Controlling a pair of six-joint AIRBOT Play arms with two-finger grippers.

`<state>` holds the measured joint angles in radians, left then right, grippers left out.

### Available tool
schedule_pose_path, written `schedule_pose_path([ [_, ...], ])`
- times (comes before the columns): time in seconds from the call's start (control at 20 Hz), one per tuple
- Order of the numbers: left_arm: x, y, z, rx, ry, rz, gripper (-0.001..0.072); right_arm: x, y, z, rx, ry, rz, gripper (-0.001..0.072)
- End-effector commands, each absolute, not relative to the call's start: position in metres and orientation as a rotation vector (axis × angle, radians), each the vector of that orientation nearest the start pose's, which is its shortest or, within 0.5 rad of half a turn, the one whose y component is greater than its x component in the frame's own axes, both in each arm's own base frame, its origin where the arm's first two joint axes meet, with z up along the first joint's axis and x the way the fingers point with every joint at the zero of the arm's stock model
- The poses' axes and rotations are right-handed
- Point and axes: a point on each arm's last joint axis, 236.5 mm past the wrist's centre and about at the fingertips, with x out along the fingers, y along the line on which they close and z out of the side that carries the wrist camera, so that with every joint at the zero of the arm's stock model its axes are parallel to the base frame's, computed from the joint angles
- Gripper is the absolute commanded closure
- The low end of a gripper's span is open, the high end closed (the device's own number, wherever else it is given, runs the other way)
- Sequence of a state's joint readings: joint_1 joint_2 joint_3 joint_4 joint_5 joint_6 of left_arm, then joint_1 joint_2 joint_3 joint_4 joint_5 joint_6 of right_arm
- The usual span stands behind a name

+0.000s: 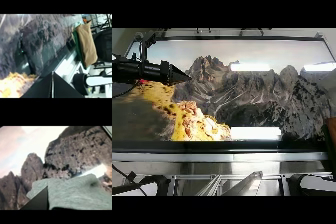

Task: Fold the shirts.

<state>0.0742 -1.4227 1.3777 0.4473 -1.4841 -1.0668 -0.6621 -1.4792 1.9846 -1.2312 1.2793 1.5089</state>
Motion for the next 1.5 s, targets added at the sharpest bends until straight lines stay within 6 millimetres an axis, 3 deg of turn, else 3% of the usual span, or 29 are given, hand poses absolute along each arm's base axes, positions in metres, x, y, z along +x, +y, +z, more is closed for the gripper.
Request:
schedule_pose_path([
  [0.0, 0.384, -0.193, 0.146, -0.51, 1.013, -1.049, 0.069, 0.392, -0.259, 0.222, 0.397, 0.853, -0.415, 0.0696],
  [0.1, 0.38, -0.201, 0.145, -0.482, 1.009, -1.08, 0.069, 0.363, -0.257, 0.194, 0.454, 1.004, -0.412, 0.0697],
  [0.3, 0.367, -0.221, 0.134, -0.454, 1.056, -1.156, 0.069, 0.303, -0.253, 0.169, 0.475, 1.252, -0.477, 0.0698],
  [0.6, 0.353, -0.244, 0.107, -0.484, 1.172, -1.241, 0.069, 0.287, -0.251, 0.189, 0.495, 1.209, -0.57, 0.0698],
  [0.7, 0.353, -0.249, 0.111, -0.53, 1.161, -1.278, 0.069, 0.27, -0.257, 0.186, 0.532, 1.218, -0.678, 0.0698],
  [0.85, 0.351, -0.253, 0.125, -0.566, 1.112, -1.347, 0.069, 0.22, -0.271, 0.177, 0.483, 1.306, -0.873, 0.0699],
  [1.0, 0.347, -0.253, 0.126, -0.552, 1.113, -1.371, 0.069, 0.164, -0.276, 0.153, 0.453, 1.453, -1.011, 0.0698],
  [1.15, 0.345, -0.253, 0.126, -0.551, 1.116, -1.376, 0.069, 0.117, -0.27, 0.118, 0.62, 1.533, -1.126, 0.0698],
  [1.45, 0.341, -0.252, 0.127, -0.55, 1.125, -1.391, 0.069, 0.024, -0.236, 0.052, 0.919, 1.732, -1.234, 0.0698],
])
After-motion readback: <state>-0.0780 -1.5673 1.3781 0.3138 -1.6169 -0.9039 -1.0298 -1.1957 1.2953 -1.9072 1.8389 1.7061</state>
